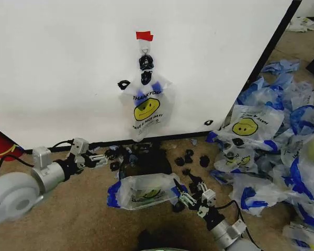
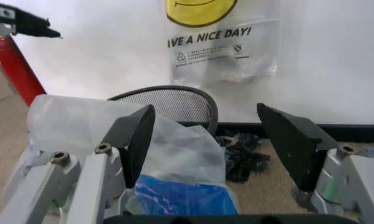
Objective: Pick up the garbage bag from the wall and place it over the trash bin.
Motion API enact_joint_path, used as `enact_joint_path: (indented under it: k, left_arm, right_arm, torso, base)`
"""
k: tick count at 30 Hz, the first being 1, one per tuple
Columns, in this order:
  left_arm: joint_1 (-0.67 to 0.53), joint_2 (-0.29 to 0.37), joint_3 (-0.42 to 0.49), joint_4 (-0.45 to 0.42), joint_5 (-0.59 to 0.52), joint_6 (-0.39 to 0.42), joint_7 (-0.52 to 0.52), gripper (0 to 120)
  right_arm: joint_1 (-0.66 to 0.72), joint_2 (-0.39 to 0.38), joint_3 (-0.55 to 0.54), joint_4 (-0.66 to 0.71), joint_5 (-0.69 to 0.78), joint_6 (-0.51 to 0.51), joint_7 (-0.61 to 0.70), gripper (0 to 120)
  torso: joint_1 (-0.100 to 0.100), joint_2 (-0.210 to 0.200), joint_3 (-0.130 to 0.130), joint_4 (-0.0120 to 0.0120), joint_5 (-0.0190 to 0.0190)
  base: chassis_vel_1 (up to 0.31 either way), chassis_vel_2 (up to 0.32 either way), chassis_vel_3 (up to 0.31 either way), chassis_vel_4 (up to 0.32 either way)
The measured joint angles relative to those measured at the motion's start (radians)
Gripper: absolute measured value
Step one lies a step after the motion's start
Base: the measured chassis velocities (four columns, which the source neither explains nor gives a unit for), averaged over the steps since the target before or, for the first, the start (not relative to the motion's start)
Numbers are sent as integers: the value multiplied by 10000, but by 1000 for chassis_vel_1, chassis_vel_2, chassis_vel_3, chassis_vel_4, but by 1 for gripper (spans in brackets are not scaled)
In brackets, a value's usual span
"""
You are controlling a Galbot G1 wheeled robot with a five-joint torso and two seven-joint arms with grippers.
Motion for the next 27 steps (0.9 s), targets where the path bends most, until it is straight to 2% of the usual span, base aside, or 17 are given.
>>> enact_joint_path:
  k: [2,4,5,7,8,9,10,11,12,13,16,18,19,20,22,24,27]
  left_arm:
    - [-122,-69,58,34,-179,38,75,70]
    - [-707,-398,744,170,-562,77,133,65]
    - [-1759,-1011,2326,372,-950,168,-46,62]
    - [-3038,-1681,3905,590,-1271,206,-364,61]
    - [-3038,-1681,3905,590,-1271,206,-364,61]
    - [-3764,-1999,4548,701,-1435,205,-566,60]
    - [-4640,-2380,5189,838,-1679,165,-864,58]
    - [-5744,-2861,5938,1034,-2083,66,-1292,57]
    - [-5871,-2917,6026,1062,-2126,57,-1332,56]
    - [-6788,-3304,6553,1359,-2200,-16,-1436,56]
    - [-7329,-3392,6926,1605,-1938,8,-1176,56]
    - [-8021,-3392,7586,1752,-1760,59,-984,54]
    - [-8635,-3388,8249,1845,-1713,168,-855,53]
    - [-9025,-3403,8681,1908,-1717,258,-805,52]
    - [-9824,-3474,9499,2048,-1848,435,-733,48]
    - [-10019,-3493,9699,2093,-1877,484,-710,47]
    - [-11458,-3576,11020,2482,-1765,824,-376,39]
  right_arm:
    - [-2,45,1,-2,-15,-30,30,64]
    - [-7,133,3,-2,-52,-94,84,64]
    - [-25,188,13,-7,-64,-128,118,63]
    - [-22,188,32,-22,-40,-128,130,63]
    - [-22,188,32,-22,-40,-128,130,63]
    - [-11,173,35,-33,-5,-128,122,63]
    - [10,141,48,-46,54,-117,107,63]
    - [68,104,69,-75,155,-98,64,63]
    - [76,103,72,-78,167,-98,56,63]
    - [133,141,100,-89,237,-99,37,63]
    - [148,230,101,-86,233,-156,49,63]
    - [130,293,101,-65,192,-187,85,63]
    - [84,319,103,-45,145,-201,102,63]
    - [27,326,112,-37,107,-207,117,63]
    - [-39,324,169,-26,72,-210,144,63]
    - [-51,316,185,-26,69,-210,149,63]
    - [-95,252,312,3,71,-211,163,62]
  torso:
    - [0,0,0,0,2]
    - [-1,1,-2,-1,13]
    - [-1,1,-2,3,9]
    - [0,0,0,16,-21]
    - [0,0,0,16,-21]
    - [-1,-1,0,16,-24]
    - [-1,1,-2,3,-21]
    - [-1,0,-1,1,9]
    - [-1,0,-1,-1,9]
    - [0,1,0,-13,-2]
    - [0,1,0,-6,10]
    - [-1,1,-1,6,9]
    - [-1,1,0,6,-5]
    - [0,0,0,6,-3]
    - [-1,1,-1,-2,7]
    - [-1,1,-1,-3,7]
    - [-1,2,0,-2,0]
  base:
    - [0,0,0,0]
    - [0,0,0,0]
    - [0,0,0,0]
    - [0,0,0,0]
    - [0,0,0,0]
    - [0,0,0,0]
    - [0,0,0,0]
    - [0,0,0,0]
    - [0,0,0,0]
    - [0,0,0,0]
    - [0,0,0,0]
    - [0,0,0,0]
    - [0,0,0,0]
    - [0,0,0,0]
    - [0,0,0,0]
    - [0,0,0,0]
    - [0,0,0,0]
